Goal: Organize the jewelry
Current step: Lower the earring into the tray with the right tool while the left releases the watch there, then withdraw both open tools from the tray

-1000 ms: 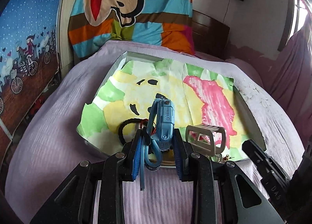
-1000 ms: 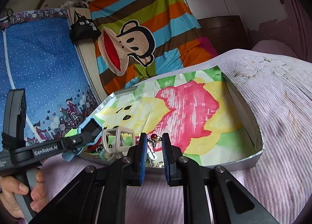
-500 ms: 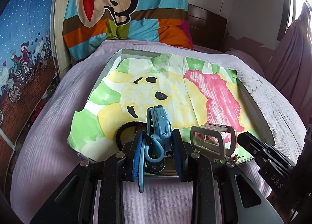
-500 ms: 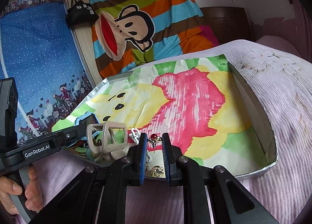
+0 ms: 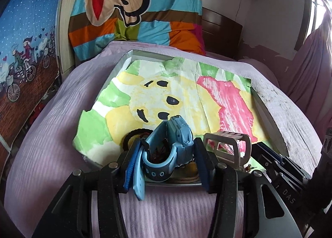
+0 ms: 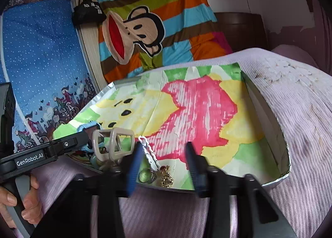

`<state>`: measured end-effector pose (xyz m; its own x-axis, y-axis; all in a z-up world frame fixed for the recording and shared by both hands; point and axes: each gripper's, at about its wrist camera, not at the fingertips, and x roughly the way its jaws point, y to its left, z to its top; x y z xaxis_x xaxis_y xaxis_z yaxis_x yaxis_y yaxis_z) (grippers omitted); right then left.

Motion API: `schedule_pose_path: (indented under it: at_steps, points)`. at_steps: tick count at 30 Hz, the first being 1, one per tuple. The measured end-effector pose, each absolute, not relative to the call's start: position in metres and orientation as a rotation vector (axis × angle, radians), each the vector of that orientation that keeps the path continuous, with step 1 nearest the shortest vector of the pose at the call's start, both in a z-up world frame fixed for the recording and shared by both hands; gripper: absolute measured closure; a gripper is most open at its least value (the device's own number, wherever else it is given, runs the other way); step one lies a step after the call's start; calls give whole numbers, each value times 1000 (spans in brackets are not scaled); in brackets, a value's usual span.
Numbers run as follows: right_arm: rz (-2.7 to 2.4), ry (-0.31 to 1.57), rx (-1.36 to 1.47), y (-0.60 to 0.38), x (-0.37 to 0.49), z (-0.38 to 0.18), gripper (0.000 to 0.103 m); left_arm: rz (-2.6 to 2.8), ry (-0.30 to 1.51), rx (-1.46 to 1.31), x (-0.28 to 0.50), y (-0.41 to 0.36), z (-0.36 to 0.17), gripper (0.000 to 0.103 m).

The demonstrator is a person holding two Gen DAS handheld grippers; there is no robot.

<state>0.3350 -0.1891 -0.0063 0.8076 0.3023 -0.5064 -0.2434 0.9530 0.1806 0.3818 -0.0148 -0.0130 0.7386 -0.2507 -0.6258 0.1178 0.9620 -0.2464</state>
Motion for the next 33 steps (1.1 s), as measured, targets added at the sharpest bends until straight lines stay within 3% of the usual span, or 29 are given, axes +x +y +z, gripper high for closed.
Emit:
schedule_pose_path:
  at_steps: [3, 10, 14, 20, 23, 33]
  points:
    - [270, 532, 81, -188, 329, -1, 47, -205, 687, -228, 373, -8, -11, 46]
    - [234, 448, 72, -193, 309, 12, 16, -129, 610, -232, 349, 4, 7, 41]
    - [248, 421, 100, -199, 294, 21, 0, -76, 531, -213, 325, 9, 20, 18]
    - [277, 402, 105, -199, 272, 34, 0, -23, 472, -174, 291, 16, 33, 14]
    - [278, 383, 96, -198, 259, 40, 0, -18, 449, -147, 275, 15, 38, 3]
    - [285, 324, 82, -196, 221, 60, 0, -46, 369, -108, 221, 9, 52, 2]
